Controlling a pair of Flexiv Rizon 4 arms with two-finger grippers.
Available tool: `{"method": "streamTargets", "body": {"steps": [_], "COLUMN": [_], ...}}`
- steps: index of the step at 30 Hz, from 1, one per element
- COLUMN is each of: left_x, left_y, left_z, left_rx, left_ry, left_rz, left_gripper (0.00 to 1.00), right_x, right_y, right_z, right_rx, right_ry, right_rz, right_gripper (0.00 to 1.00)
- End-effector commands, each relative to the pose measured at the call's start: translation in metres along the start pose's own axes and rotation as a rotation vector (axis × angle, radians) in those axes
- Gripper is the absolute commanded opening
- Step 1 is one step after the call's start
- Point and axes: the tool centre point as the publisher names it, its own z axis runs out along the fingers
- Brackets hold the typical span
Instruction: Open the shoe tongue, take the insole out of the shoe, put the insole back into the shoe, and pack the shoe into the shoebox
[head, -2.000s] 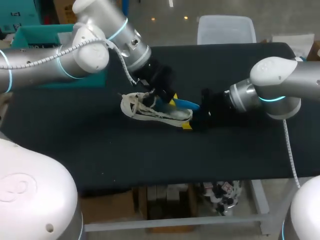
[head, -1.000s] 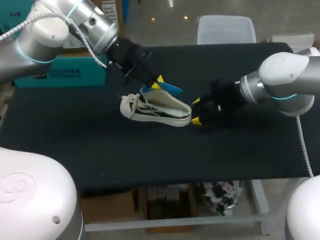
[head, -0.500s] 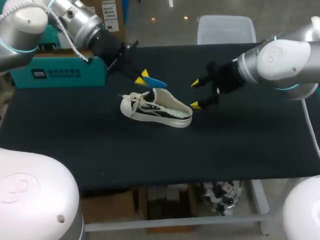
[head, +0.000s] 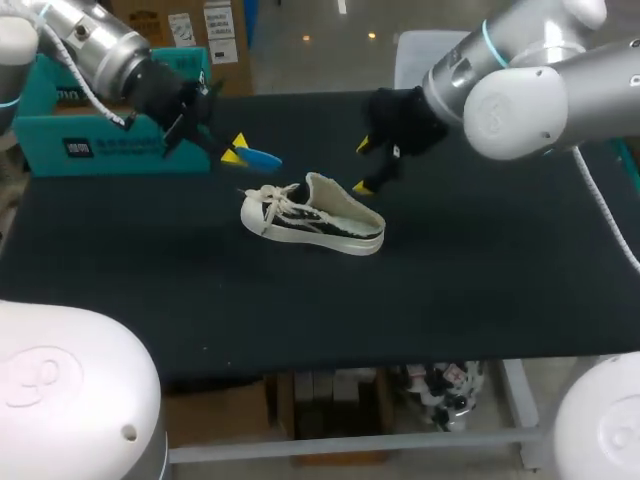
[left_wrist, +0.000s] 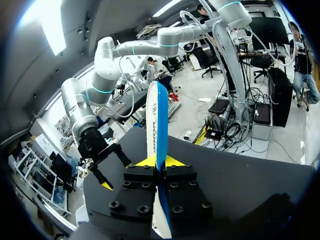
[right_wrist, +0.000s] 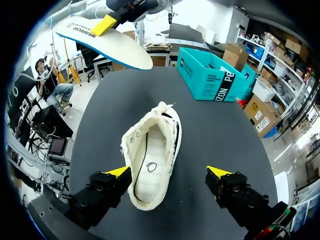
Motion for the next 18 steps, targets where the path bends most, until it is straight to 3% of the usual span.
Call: {"method": "streamTargets", "body": {"steps": [1,10,18], "left_x": [0.017,0.035,0.046], "left_y": [-0.001,0.0,0.005], "left_z": [-0.008,-0.02,-0.031], "left_rx": [-0.012,-0.05,-0.078], "left_ry": [-0.056,-0.1,-0.133], "left_rz": [-0.013,-0.041,-0.071], "left_gripper": [0.0,0.0,0.0], "right_x": [-0.001,-0.011,-0.012], "right_y": [0.009,0.016,0.022], "right_z": [0.019,0.043,0.06], "right_rx": [0.256,0.324,0.466], "right_ry": [-0.013,-0.005,-0.051], "right_rz": [0.002,-0.007,0.023], "right_gripper": [1.0,1.0,1.0]}}
